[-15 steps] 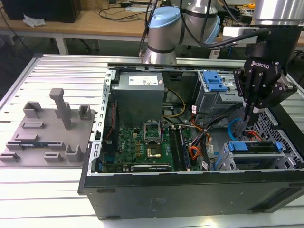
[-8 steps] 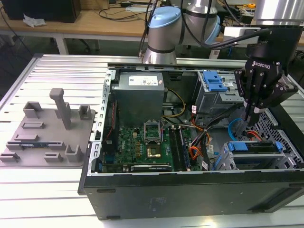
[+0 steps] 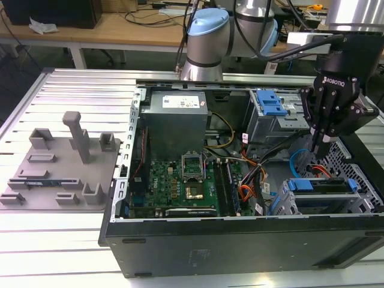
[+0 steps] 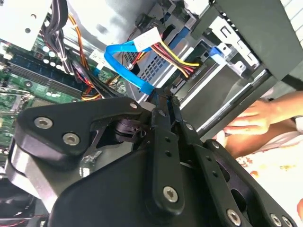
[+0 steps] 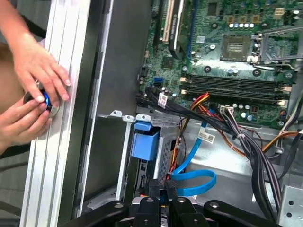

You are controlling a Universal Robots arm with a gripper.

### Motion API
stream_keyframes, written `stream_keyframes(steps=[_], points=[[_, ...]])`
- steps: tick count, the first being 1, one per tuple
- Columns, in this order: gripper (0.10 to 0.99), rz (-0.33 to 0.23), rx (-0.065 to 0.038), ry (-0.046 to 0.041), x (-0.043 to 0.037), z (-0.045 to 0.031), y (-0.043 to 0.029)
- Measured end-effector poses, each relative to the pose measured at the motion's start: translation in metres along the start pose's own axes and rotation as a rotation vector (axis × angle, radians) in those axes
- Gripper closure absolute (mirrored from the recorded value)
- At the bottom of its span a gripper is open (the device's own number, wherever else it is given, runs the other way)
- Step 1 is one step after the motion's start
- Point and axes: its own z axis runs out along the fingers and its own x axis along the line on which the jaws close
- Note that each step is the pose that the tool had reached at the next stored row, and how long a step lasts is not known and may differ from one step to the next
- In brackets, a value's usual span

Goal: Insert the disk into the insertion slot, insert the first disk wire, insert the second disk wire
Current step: 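Insert the second disk wire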

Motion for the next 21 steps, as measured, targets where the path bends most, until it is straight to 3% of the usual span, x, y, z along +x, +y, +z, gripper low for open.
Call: stream_keyframes(steps=[2, 6, 9, 10, 11, 13, 14, 15, 20, 21], points=[[0.925, 0.021, -0.007, -0.0096, 0.0, 0.0001, 0.0], [0.925, 0.085, -0.028, -0.0467, 0.0, 0.0, 0.0], [0.925, 0.092, -0.029, -0.0662, 0.0008, 0.0003, -0.0013], [0.925, 0.092, -0.028, -0.0768, 0.0015, 0.0005, -0.0025], [0.925, 0.092, -0.028, -0.0836, 0.0025, 0.0008, -0.0047], [0.925, 0.088, -0.037, -0.0907, 0.0069, 0.0015, -0.019], [0.925, 0.088, -0.038, -0.0927, 0.0077, 0.0017, -0.0221], [0.925, 0.087, -0.038, -0.1001, 0.0082, 0.0019, -0.0233], [0.925, 0.103, -0.037, -0.1843, 0.0094, 0.0024, -0.0232], [0.925, 0.103, -0.039, -0.1868, 0.0139, 0.0042, -0.0226]])
